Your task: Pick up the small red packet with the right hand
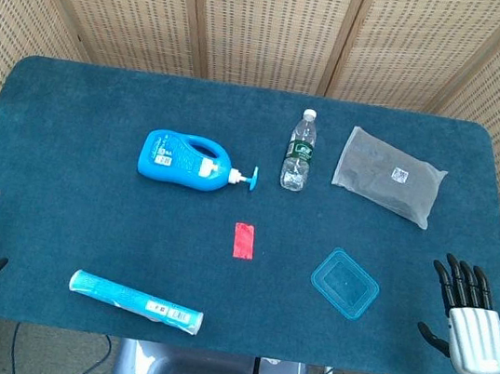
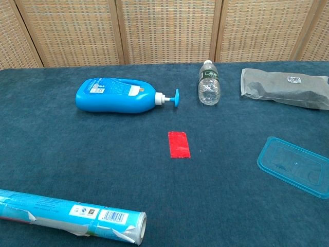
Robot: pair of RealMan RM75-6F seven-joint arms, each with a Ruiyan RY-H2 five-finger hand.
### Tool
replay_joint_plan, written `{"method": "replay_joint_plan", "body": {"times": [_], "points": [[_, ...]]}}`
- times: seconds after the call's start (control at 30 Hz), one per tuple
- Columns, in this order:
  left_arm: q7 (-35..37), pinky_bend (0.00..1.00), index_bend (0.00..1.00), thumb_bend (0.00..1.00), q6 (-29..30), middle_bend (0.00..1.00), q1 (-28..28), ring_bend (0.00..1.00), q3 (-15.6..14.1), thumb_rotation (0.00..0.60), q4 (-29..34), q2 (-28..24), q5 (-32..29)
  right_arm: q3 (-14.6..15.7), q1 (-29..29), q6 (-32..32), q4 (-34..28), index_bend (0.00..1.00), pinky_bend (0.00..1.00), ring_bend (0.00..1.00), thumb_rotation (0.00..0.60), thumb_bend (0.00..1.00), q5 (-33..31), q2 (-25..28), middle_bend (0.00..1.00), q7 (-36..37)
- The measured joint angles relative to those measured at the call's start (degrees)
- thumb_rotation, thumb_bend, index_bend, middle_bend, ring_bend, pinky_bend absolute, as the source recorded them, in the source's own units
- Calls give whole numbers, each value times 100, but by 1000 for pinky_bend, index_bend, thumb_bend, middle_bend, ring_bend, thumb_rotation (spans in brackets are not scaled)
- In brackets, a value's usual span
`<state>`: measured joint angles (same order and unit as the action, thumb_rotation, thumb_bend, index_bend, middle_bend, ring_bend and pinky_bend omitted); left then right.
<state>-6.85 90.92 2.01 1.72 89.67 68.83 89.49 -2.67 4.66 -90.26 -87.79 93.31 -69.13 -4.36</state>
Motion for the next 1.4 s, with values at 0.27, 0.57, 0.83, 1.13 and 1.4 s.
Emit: {"method": "replay_joint_plan", "body": {"times": [0.27, 0.57, 0.83, 1.13, 1.4], "points": [[0, 0, 0, 136, 4, 0, -5, 0, -2, 600, 4, -5, 2, 16, 15, 75, 15, 0, 0, 0, 600, 131, -25, -15, 0, -23], [32, 0, 0, 135, -45, 0, 20, 0, 12, 600, -5, -8, -27, 26, 35, 133, -23, 0, 0, 0, 600, 130, -40, -25, 0, -82], [21, 0, 0, 135, 8, 0, -2, 0, 8, 600, 46, -36, -3, 44, 28, 124, -29, 0, 0, 0, 600, 131, -17, -8, 0, -31], [46, 0, 0, 135, 51, 0, -19, 0, 20, 600, 84, -62, -3, 70, 106, 194, -99, 0, 0, 0, 600, 129, 85, 19, 0, 178], [141, 0, 0, 136, 39, 0, -17, 0, 74, 600, 102, -97, -88, -42, 580, 938, -632, 0, 0, 0, 600, 129, 7, -149, 0, 86]]}}
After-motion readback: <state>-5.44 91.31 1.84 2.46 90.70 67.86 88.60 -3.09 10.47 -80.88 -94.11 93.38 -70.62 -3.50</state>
